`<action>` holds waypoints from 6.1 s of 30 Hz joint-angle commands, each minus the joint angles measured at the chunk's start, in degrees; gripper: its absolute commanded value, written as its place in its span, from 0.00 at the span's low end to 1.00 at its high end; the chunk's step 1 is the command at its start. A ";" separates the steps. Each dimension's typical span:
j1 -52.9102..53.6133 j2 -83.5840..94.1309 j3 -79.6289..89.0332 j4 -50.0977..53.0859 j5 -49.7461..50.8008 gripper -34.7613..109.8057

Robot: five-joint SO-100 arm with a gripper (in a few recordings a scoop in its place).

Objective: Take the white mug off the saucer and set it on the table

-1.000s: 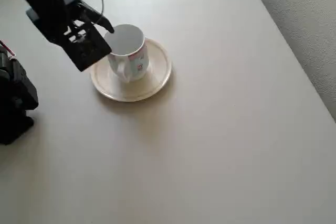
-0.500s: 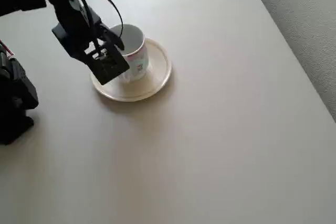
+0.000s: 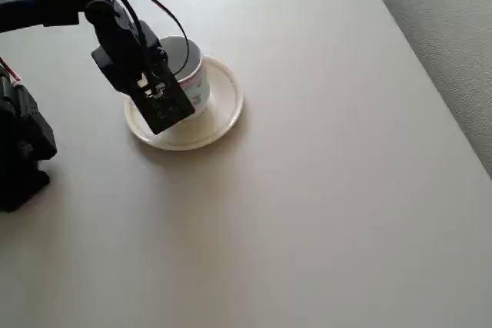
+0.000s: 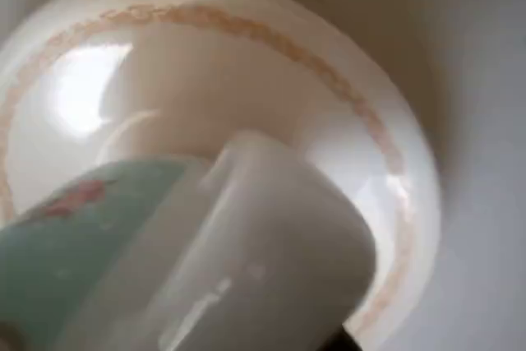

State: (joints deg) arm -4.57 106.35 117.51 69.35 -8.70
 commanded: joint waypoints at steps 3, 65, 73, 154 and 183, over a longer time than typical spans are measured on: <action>-1.05 6.94 -4.04 -0.35 4.39 0.23; 44.30 4.75 -2.20 -3.08 -37.79 0.23; 42.63 7.03 -1.67 -0.26 -38.76 0.45; 13.10 44.65 5.27 25.75 -19.07 0.23; 28.21 82.35 51.59 8.26 -7.47 0.24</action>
State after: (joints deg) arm 23.73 188.53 168.84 77.34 -16.44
